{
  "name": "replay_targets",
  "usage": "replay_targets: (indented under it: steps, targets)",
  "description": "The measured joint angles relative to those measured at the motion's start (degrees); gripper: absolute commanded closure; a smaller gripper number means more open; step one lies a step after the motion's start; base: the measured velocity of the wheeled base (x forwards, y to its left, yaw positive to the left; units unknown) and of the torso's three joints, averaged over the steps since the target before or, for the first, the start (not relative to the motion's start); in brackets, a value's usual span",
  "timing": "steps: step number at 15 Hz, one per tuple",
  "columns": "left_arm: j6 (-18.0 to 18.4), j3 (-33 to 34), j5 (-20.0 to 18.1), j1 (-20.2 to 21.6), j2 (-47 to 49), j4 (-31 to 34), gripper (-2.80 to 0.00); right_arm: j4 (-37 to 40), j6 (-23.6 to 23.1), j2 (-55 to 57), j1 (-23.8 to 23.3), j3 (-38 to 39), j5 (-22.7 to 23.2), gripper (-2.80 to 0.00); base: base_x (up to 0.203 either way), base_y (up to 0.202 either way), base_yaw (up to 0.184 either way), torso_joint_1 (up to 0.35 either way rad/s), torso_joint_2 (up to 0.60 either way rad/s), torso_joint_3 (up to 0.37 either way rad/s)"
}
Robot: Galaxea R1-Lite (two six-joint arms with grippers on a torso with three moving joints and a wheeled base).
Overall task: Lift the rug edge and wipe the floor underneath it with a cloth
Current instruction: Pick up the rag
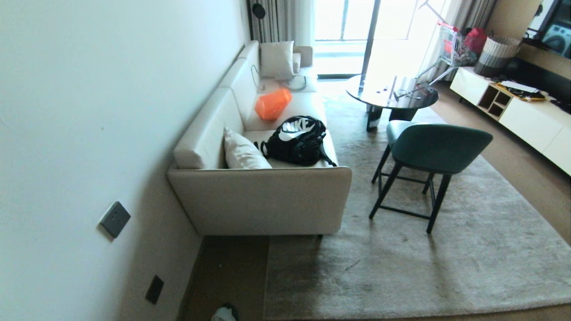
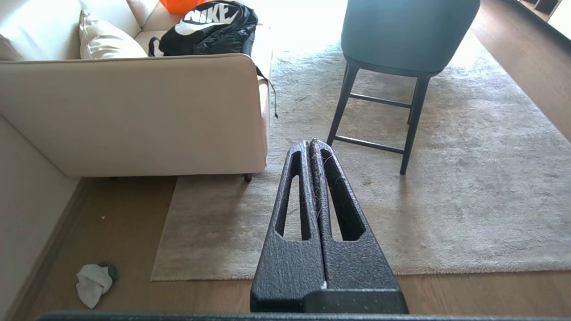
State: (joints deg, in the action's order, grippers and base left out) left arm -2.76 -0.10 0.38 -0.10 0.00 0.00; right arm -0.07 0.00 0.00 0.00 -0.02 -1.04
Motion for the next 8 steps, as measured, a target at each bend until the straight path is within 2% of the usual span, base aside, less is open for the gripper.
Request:
replay_targets:
  steps: [8]
  targets:
    - [-0.01,0.00,0.00,0.00,0.00,0.00,0.00,0.00,0.10,0.00,0.00,0.02,0.00,0.00,0.000,0.000,0.000,0.000,0.00,0.000]
